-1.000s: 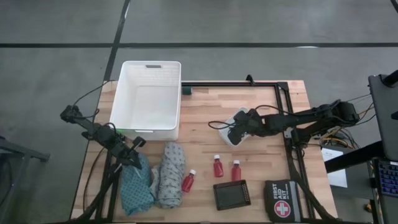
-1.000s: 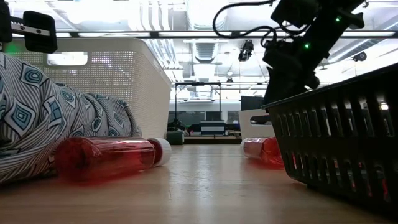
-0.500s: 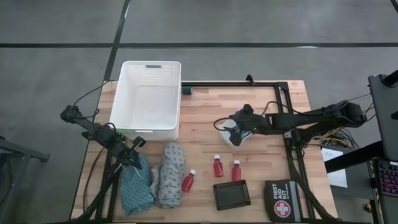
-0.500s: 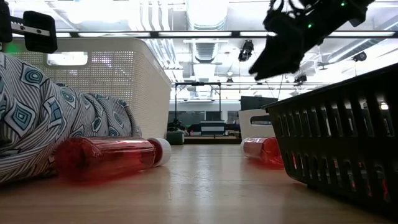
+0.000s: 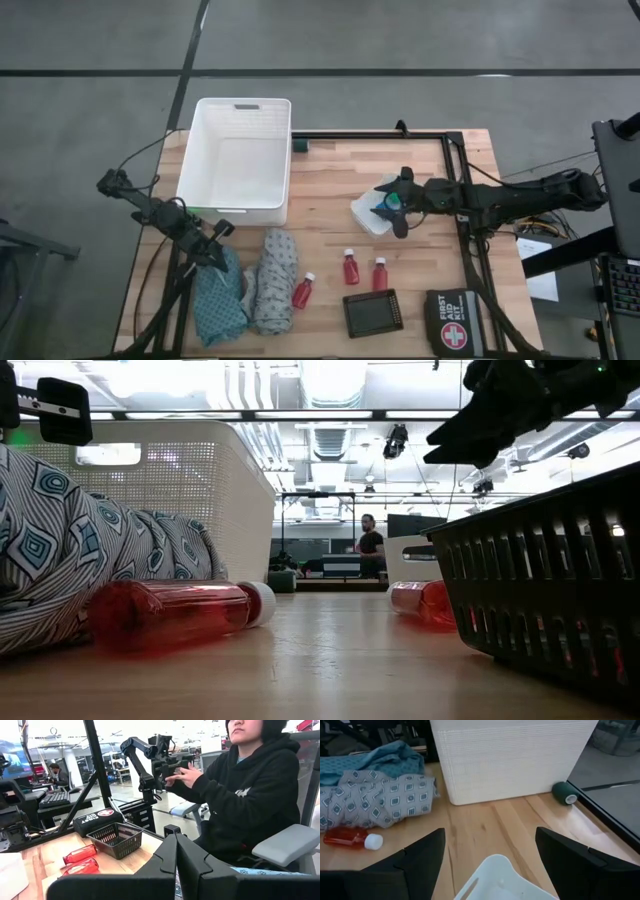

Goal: Pick & place medical supplies in basket/bin
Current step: Adjust the large white bin

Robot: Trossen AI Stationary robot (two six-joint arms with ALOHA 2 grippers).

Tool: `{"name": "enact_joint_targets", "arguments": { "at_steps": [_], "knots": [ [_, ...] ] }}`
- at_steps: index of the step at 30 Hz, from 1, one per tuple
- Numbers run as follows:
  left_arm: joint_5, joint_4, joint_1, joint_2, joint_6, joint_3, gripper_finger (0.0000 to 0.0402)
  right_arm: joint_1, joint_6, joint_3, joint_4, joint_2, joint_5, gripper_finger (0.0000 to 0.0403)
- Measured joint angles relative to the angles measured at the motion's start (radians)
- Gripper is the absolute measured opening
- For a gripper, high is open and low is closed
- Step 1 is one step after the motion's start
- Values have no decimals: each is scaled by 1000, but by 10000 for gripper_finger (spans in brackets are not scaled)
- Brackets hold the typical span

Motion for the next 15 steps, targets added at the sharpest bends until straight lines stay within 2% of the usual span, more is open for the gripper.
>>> {"name": "enact_joint_targets", "arguments": {
  "at_steps": [15],
  "knots": [
    [0,0,0,0,0,0,6,2,31,-8,0,-5,0,287]
  ]
}}
